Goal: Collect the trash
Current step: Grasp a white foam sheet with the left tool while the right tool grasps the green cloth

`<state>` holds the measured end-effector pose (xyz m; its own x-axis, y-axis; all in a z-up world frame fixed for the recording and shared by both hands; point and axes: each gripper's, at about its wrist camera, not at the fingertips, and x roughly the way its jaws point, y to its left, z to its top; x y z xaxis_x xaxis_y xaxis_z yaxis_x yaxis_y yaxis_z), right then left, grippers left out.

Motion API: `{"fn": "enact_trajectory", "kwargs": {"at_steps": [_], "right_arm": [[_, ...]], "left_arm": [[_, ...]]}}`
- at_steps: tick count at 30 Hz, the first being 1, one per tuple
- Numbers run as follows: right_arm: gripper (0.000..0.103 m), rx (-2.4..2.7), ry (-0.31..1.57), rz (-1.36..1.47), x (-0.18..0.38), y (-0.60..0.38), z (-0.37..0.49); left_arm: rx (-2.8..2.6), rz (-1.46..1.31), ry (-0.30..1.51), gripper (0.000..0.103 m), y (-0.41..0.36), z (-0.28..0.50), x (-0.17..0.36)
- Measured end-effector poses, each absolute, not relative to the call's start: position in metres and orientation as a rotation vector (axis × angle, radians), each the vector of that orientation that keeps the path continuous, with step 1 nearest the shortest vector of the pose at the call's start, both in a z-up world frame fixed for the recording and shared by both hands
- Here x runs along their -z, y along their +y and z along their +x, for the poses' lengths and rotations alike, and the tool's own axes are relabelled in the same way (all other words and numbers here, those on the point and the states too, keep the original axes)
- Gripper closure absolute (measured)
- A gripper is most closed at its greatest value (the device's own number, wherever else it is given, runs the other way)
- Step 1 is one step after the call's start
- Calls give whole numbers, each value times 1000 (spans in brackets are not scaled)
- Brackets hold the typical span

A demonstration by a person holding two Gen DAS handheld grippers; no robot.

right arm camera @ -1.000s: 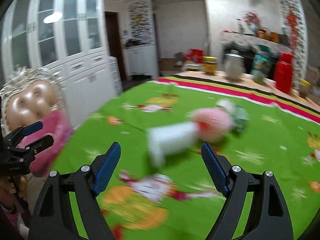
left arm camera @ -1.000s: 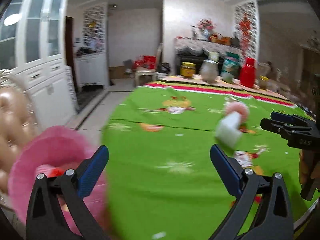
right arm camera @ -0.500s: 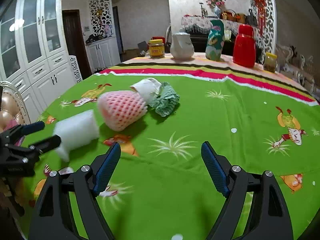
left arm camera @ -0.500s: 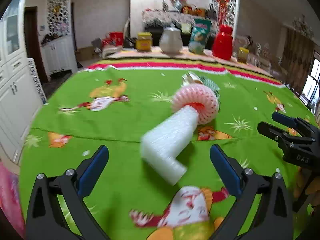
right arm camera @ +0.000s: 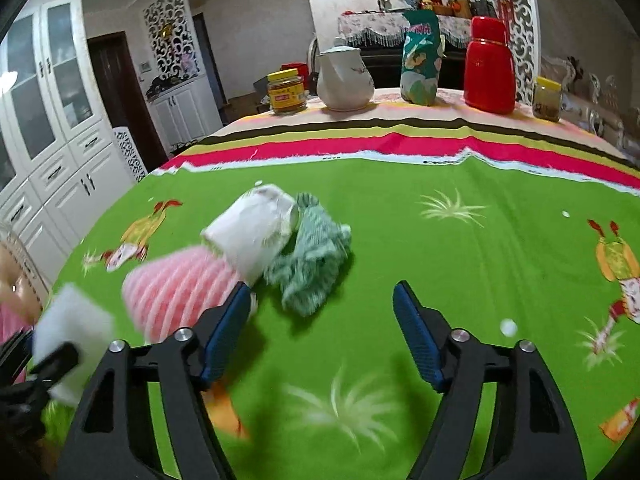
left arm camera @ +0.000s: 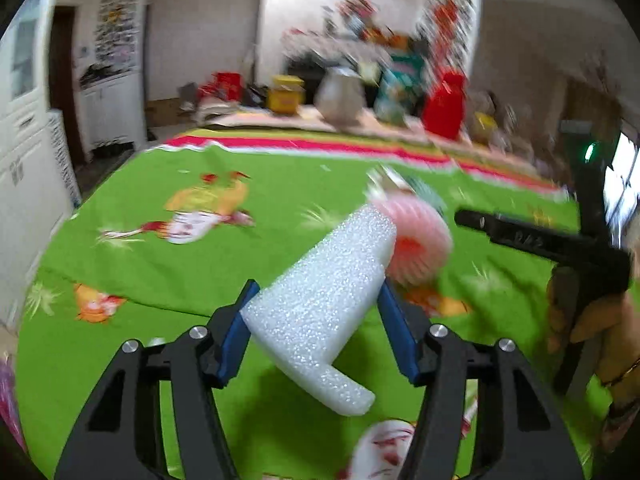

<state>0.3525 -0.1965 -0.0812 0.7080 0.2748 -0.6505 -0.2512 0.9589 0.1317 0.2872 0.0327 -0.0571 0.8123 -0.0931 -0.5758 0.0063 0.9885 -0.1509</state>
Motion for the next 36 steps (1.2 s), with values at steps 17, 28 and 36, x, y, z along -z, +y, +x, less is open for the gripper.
{"fn": "enact_trajectory", "kwargs": {"at_steps": [17, 28, 36], "right_arm": [[75, -199, 829, 3, 97, -167, 386], [75, -230, 731, 44, 68, -206, 278], [75, -255, 724, 35, 68, -204, 214]], "left_arm": [[-15, -284, 577, 44, 73, 292, 51], [0, -231, 576, 44, 64, 290, 49], [45, -164, 566, 44, 49, 285, 46]]}}
